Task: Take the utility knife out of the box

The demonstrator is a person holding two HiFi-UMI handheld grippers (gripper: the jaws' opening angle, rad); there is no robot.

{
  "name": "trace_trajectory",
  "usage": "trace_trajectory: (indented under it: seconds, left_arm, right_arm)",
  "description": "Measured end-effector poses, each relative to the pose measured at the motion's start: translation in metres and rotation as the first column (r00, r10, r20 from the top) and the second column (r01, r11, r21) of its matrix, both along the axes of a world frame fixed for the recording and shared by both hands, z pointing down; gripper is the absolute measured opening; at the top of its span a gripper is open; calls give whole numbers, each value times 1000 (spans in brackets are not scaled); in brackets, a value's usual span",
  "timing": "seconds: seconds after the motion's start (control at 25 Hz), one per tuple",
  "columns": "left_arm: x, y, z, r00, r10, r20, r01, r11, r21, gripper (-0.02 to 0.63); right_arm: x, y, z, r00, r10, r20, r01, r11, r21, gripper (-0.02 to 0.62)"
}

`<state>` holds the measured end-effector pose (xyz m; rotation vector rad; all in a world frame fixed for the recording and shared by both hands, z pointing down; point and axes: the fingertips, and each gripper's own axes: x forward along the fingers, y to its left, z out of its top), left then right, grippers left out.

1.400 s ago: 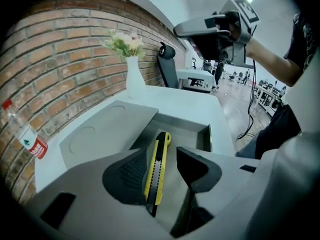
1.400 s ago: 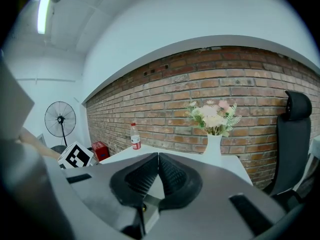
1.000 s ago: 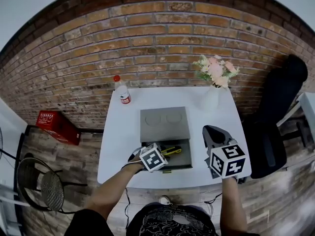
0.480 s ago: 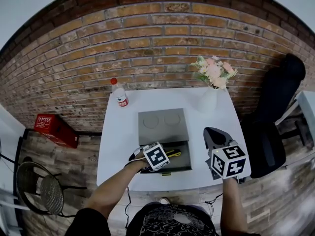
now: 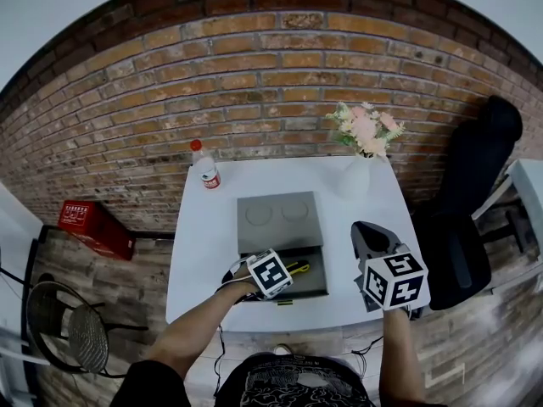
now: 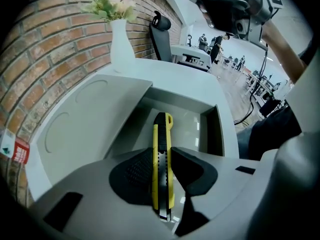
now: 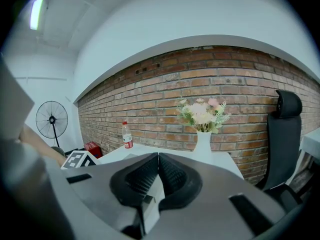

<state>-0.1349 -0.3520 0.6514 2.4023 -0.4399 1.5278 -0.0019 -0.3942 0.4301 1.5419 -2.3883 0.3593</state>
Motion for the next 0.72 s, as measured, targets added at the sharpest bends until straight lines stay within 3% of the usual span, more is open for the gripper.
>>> trace_trajectory:
  seconds: [0.36,0.72]
  left_arm:
    - [2,-3,-34,998,-40,-50,45,995,94,127]
    - [5,-7,-82,973,-171,-156,197,965,173,127]
  right_arm:
    - [-4,10,0,1000,-25,11,25,1000,-6,20]
    - [-1,24,-7,997,-76,14,76,997,-1,20]
